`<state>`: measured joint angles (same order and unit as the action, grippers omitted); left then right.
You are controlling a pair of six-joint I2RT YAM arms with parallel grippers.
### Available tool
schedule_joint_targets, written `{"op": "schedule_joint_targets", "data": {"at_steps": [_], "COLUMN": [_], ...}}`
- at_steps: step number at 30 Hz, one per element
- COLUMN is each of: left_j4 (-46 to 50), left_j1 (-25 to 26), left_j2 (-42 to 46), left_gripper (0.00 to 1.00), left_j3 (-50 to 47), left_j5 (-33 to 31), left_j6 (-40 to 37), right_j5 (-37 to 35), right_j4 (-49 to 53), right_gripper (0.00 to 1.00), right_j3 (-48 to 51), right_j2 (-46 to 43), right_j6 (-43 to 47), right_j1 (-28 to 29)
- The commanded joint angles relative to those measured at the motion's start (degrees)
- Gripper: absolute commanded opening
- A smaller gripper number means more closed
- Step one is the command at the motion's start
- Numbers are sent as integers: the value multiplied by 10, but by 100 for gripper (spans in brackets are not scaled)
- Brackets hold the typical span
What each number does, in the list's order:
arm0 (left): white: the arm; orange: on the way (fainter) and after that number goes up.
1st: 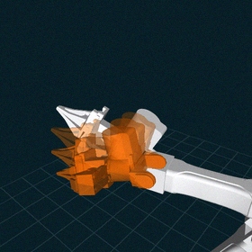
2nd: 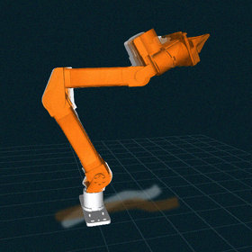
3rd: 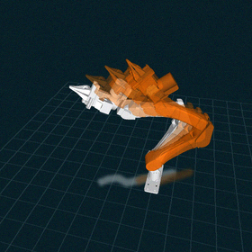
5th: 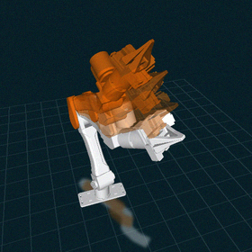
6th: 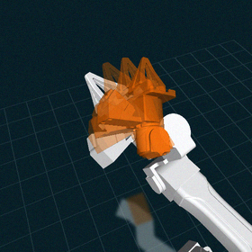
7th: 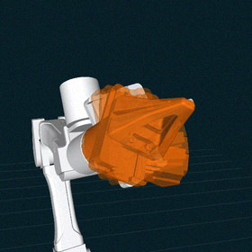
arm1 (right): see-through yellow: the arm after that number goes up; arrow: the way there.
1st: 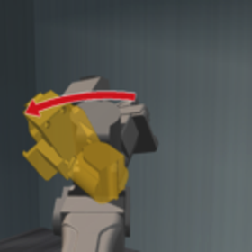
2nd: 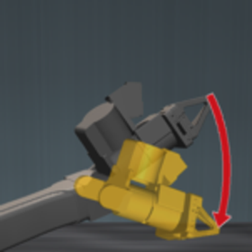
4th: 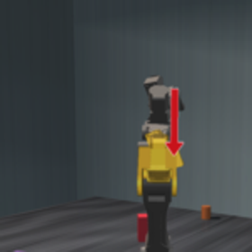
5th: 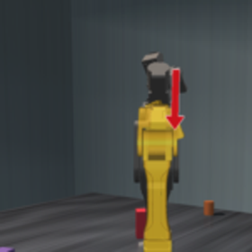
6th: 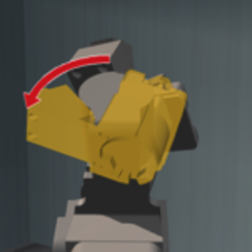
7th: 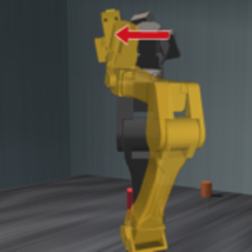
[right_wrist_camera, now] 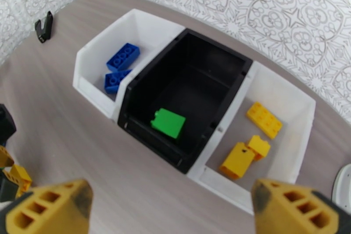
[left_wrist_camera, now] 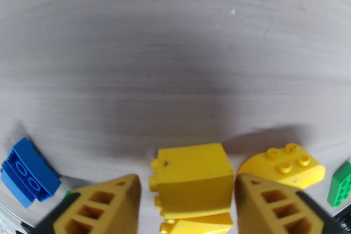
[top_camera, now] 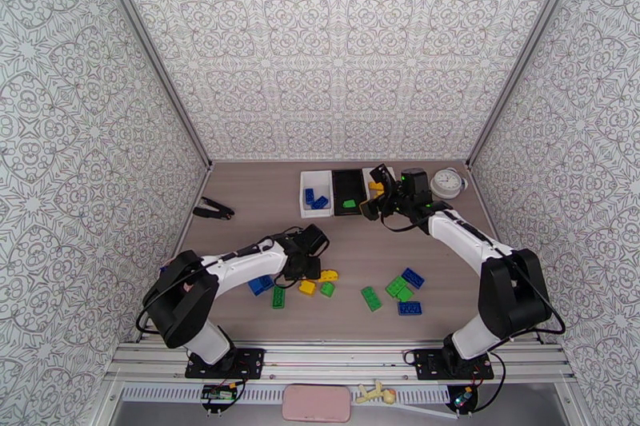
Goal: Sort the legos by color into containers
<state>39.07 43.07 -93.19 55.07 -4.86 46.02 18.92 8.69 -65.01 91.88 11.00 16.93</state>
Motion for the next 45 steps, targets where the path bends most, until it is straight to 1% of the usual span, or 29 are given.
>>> {"op": "schedule_joint_targets", "data": {"at_steps": [1, 6, 9, 13, 18, 22, 26, 31, 35, 39, 41, 45], "left_j4": [-5, -7, -11, -35, -128, -245, -358, -454, -469, -491, -488, -447], "left_j1": [-3, -2, 3, 9, 9, 7, 3, -2, -5, -10, -15, -24], "left_j2": [-13, -9, 5, 37, 65, 54, 19, -64, -133, -199, -235, -312], "left_gripper": [50, 40, 39, 38, 38, 38, 37, 37, 37, 37, 37, 37], "left_j3": [1, 2, 7, 19, 34, 58, 86, 154, 227, 294, 335, 438], "left_j5": [5, 5, -3, -24, -44, -46, -43, 1, 31, 37, 42, 46], "left_j6": [0, -4, -10, -36, -102, -150, -193, -243, -242, -239, -242, -258], "right_j5": [3, 3, 4, 0, -62, -113, -143, -141, -134, -150, -152, -155], "right_j4": [11, 12, -3, -41, -86, -141, -150, -152, -139, -128, -122, -112], "right_gripper": [100, 100, 100, 99, 99, 99, 99, 100, 100, 99, 100, 100], "right_j3": [3, 3, 10, 41, 89, 138, 168, 201, 211, 221, 225, 227], "right_j2": [6, -3, -13, -41, -93, -143, -187, -231, -252, -272, -280, -291], "right_j6": [5, 6, -12, -40, -58, -95, -118, -115, -110, -110, -108, -107], "right_j1": [5, 5, 5, 5, 4, -1, -10, -15, -15, -15, -15, -15]}}
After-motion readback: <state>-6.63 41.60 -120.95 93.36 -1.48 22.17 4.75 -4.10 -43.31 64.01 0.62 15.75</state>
